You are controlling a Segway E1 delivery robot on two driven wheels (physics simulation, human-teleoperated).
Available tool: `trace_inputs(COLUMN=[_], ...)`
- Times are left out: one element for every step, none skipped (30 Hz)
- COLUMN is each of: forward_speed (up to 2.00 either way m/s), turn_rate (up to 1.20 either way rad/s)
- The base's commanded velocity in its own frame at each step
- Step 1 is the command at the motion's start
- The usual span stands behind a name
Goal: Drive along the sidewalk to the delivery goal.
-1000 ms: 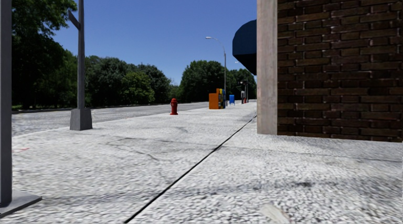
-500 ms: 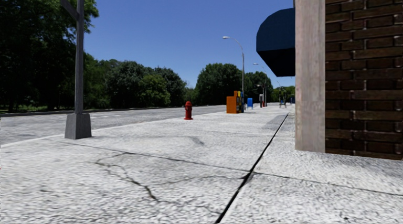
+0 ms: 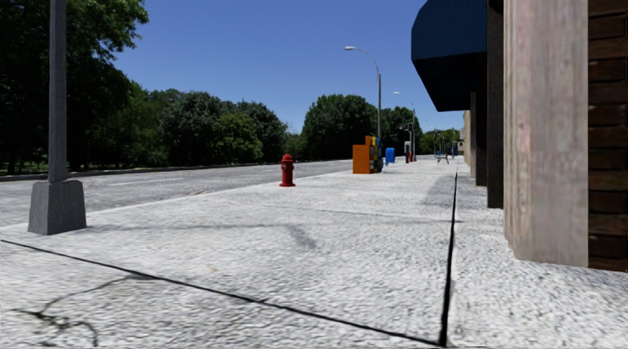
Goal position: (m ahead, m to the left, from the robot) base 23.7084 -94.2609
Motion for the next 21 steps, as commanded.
trace_inputs(forward_speed=[2.00,2.00,2.00,2.00,2.00,2.00,2.00,2.00,2.00,2.00,2.00,2.00,2.00,2.00,2.00,2.00,2.00,2.00,2.00,2.00,2.00], turn_rate=[0.00,0.00,-0.13,-0.25,-0.29,-0.31,-0.31,-0.32,-0.32,-0.32,-0.32,-0.32,-0.32,-0.32,-0.32,-0.32,-0.32,-0.32,-0.32,-0.32,-0.32])
